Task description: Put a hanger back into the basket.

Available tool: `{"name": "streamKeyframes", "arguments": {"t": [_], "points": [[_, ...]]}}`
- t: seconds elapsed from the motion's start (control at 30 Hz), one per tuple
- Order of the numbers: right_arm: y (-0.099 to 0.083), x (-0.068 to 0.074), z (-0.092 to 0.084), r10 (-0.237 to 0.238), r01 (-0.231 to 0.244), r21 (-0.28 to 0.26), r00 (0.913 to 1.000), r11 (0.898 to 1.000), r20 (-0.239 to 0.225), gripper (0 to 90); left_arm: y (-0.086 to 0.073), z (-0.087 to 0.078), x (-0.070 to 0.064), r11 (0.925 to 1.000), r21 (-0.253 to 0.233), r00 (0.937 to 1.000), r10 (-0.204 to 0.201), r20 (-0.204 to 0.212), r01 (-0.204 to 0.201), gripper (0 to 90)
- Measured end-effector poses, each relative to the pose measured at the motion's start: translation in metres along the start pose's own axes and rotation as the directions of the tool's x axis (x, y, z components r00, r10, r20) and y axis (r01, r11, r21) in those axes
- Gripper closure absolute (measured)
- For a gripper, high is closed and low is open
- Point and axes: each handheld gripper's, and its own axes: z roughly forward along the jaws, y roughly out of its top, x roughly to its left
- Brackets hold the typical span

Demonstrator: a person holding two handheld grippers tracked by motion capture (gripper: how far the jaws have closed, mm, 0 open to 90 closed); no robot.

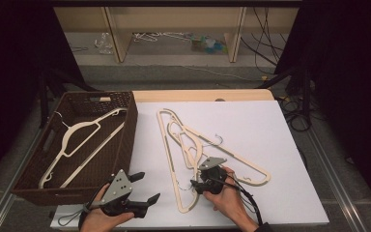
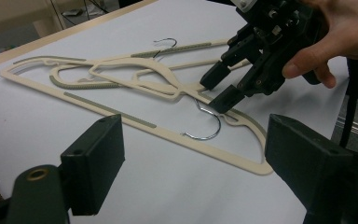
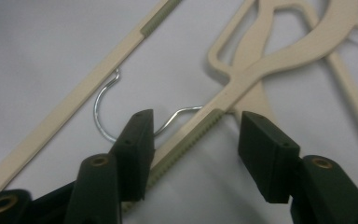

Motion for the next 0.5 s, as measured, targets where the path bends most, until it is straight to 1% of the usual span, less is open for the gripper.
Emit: {"name": "streamKeyframes", "arguments": {"t": [0.03,0.07,0.1,0.13,0.17,0.2,0.27,0.3,0.37,0.4,0.43,0.47,0.5], "points": [[-0.0001,0.0001,-0.0008,-0.007,0.007,0.012,1.0000,1.000,-0.002,48.8,0.0002,-0.0001,-0.0001,1.0000,-0.002,1.0000,0.000,-0.002,0.000,20.1],[0.0002,0.0004,-0.0009,-0.009,0.009,0.012,1.0000,1.000,-0.004,53.2,0.0001,0.0004,0.0002,0.9999,-0.009,1.0000,-0.005,0.007,0.005,20.1],[0.0010,0.0009,-0.0024,0.026,-0.025,0.029,0.9992,0.999,-0.030,56.8,-0.0001,0.0003,0.0001,0.9999,-0.009,1.0000,-0.004,0.006,0.004,20.1],[0.0002,-0.0001,-0.0019,0.025,-0.025,0.016,0.9991,1.000,-0.034,56.9,-0.0003,0.0002,0.0002,1.0000,-0.008,1.0000,-0.001,0.006,0.001,20.1],[0.0003,0.0004,-0.0023,0.047,-0.046,0.022,0.9983,0.999,-0.033,56.9,-0.0004,0.0002,0.0003,1.0000,-0.008,1.0000,0.000,0.006,0.000,20.1],[0.0004,-0.0001,-0.0026,0.051,-0.050,0.030,0.9981,0.998,-0.034,56.9,-0.0002,-0.0001,0.0005,1.0000,-0.001,1.0000,0.002,0.002,-0.002,20.1],[0.0007,-0.0003,-0.0024,0.057,-0.056,0.028,0.9979,0.998,-0.032,56.8,-0.0005,0.0003,0.0004,1.0000,0.003,1.0000,0.000,0.002,0.000,20.1],[0.0013,-0.0001,-0.0017,0.083,-0.082,0.028,0.9965,0.996,-0.014,53.7,-0.0008,0.0009,-0.0004,1.0000,0.005,1.0000,0.001,0.003,-0.001,20.1],[0.0021,-0.0006,-0.0003,0.106,-0.106,0.022,0.9943,0.994,-0.010,53.8,-0.0001,0.0013,-0.0004,0.9999,0.002,0.9999,0.011,0.007,-0.011,20.2],[0.0022,-0.0023,0.0007,0.097,-0.097,0.018,0.9953,0.995,-0.004,53.7,-0.0003,0.0020,-0.0003,1.0000,-0.001,0.9999,0.009,0.012,-0.009,20.2],[0.0033,-0.0018,0.0004,0.130,-0.130,0.022,0.9915,0.991,-0.008,53.7,-0.0005,0.0023,-0.0004,0.9999,0.003,0.9998,0.012,0.013,-0.012,20.3],[0.0039,-0.0020,0.0012,0.143,-0.143,0.016,0.9897,0.990,-0.006,54.1,-0.0006,0.0023,-0.0010,0.9999,0.009,0.9999,0.011,0.010,-0.011,20.3],[0.0039,-0.0028,0.0026,0.128,-0.128,0.011,0.9918,0.992,0.004,54.5,-0.0006,0.0025,-0.0008,0.9999,0.009,0.9998,0.014,0.012,-0.014,20.3]]}}
